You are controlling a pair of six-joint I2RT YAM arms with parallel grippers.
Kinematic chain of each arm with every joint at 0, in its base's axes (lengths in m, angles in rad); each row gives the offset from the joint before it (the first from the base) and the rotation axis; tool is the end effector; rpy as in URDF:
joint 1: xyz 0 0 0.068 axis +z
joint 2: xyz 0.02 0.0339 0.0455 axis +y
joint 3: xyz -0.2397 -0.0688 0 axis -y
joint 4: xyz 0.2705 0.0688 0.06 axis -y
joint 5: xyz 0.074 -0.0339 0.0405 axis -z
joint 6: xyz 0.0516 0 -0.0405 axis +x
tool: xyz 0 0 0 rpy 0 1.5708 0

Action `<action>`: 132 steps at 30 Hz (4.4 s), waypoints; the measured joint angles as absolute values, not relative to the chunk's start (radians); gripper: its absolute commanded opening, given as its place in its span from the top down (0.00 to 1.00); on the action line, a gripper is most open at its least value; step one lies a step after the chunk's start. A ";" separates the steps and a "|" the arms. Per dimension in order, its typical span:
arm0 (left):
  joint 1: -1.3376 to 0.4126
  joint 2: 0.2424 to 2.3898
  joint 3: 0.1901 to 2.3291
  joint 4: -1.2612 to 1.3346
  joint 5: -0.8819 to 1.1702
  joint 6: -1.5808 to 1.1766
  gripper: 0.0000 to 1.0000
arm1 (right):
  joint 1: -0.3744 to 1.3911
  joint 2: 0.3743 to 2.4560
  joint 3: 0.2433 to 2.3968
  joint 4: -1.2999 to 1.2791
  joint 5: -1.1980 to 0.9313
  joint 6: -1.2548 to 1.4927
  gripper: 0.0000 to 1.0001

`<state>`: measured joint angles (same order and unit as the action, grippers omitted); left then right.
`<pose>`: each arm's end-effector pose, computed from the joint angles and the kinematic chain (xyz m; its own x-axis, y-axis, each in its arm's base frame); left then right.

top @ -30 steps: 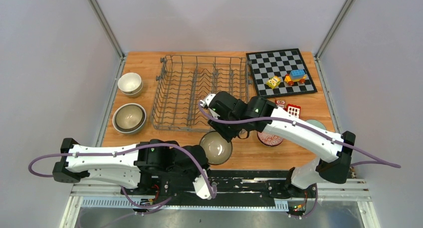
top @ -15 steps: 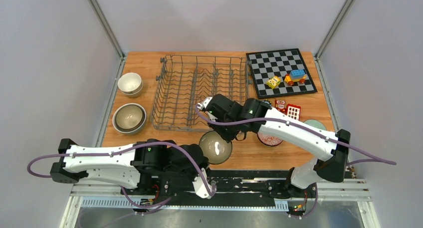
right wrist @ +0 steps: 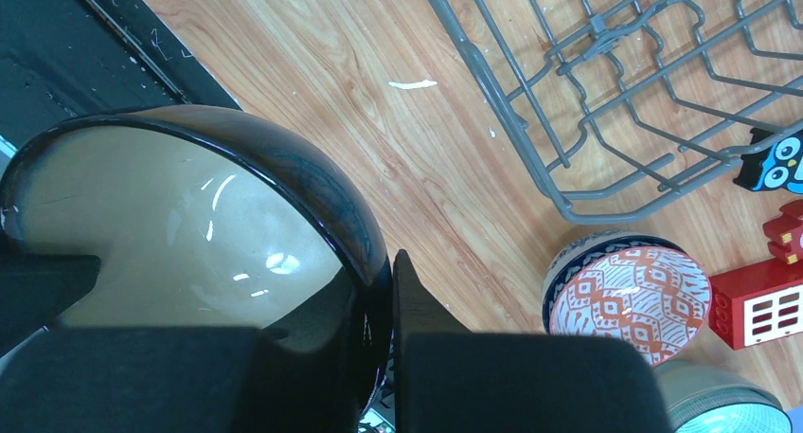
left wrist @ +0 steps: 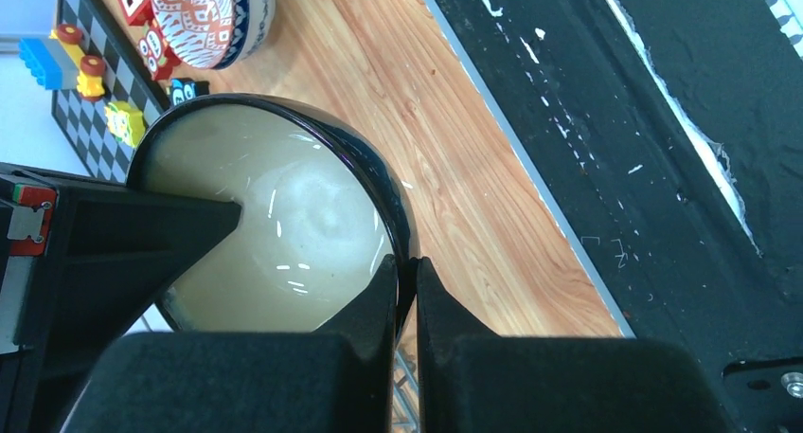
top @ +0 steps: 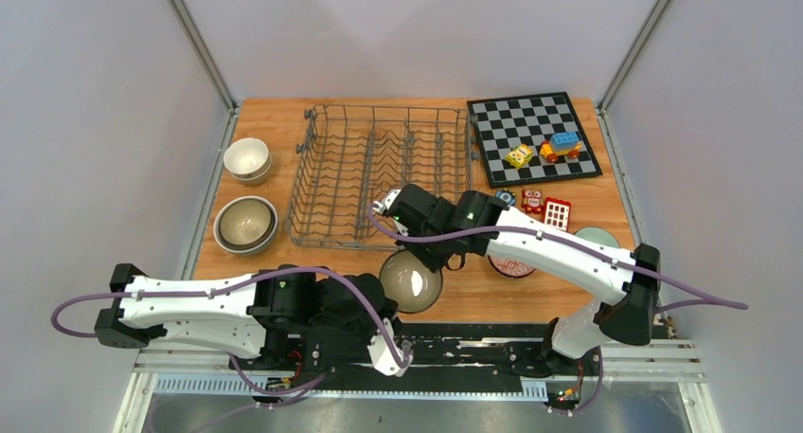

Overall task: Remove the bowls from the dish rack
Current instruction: Place the bowl at the center of the board.

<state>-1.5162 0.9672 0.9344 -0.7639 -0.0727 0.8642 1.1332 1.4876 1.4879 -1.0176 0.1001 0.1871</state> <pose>0.0171 -0.2434 0.2722 0.7300 0.5435 -0.4144 0.6744 -0.4748 0.5654 0.1472 0.3026 0.3058 -0.5177 -0.6698 -0.5323 -0.7966 0.6044 0.0143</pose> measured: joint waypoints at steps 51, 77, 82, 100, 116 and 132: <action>-1.162 1.308 1.356 -0.874 -0.641 -1.105 0.29 | 0.964 1.234 1.295 -0.886 0.453 0.644 0.97; -1.161 1.358 1.340 -0.868 -0.637 -1.112 1.00 | 0.964 1.245 1.295 -0.868 0.442 0.717 0.97; -1.161 1.354 1.314 -0.848 -0.639 -1.109 1.00 | 0.964 1.254 1.295 -0.868 0.429 0.709 0.57; -0.673 1.027 1.210 -0.931 -0.653 -0.974 1.00 | 0.961 1.117 1.333 -0.740 0.314 0.505 0.01; 0.246 0.926 0.939 -0.884 -0.430 -0.876 1.00 | 0.961 1.056 1.089 -0.625 0.218 0.447 0.03; 0.397 1.018 0.804 -0.650 -0.352 -0.946 1.00 | 0.961 1.026 1.037 -0.572 0.182 0.444 0.04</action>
<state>0.3965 1.0176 0.8043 -0.6502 -0.3515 -0.9463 0.9611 1.0264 1.0374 -0.5720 0.1818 0.4438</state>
